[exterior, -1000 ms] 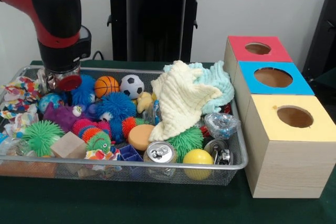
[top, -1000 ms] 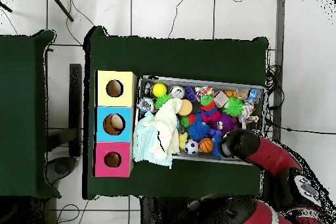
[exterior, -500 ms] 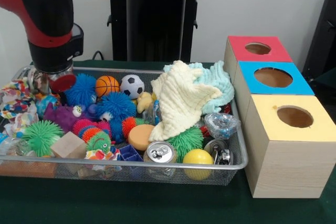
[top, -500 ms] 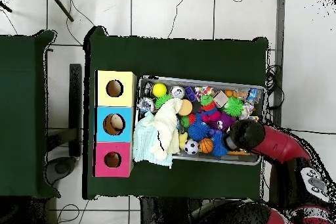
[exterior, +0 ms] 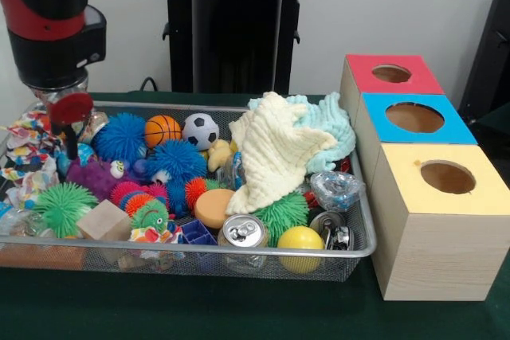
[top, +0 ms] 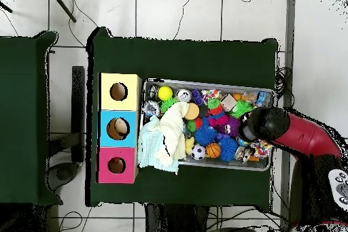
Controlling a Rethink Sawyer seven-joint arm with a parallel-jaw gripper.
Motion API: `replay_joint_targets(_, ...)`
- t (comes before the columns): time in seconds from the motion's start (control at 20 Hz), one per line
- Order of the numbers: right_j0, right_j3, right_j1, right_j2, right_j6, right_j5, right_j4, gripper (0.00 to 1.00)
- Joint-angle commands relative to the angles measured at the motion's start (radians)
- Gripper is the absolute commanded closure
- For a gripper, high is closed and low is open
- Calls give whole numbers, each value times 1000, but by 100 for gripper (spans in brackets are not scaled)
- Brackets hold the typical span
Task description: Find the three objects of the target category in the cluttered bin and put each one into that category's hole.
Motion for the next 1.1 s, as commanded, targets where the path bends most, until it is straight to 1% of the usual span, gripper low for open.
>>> replay_joint_targets(0.05,-18,-46,-46,104,-237,85,-64,0)
replay_joint_targets(0.15,-10,7,-64,93,-195,61,-60,0)
replay_joint_targets(0.25,16,80,-100,63,-127,33,-57,0)
replay_joint_targets(0.35,33,140,-127,48,-81,2,-53,0)
replay_joint_targets(0.55,83,201,-149,19,5,-51,-56,0)
replay_joint_targets(0.7,111,234,-159,23,30,-82,-51,0)
replay_joint_targets(0.9,117,289,-155,65,28,-147,-29,0)
replay_joint_targets(1.0,107,323,-141,105,10,-179,-9,0)
replay_joint_targets(1.1,85,345,-119,151,-43,-228,-22,0)
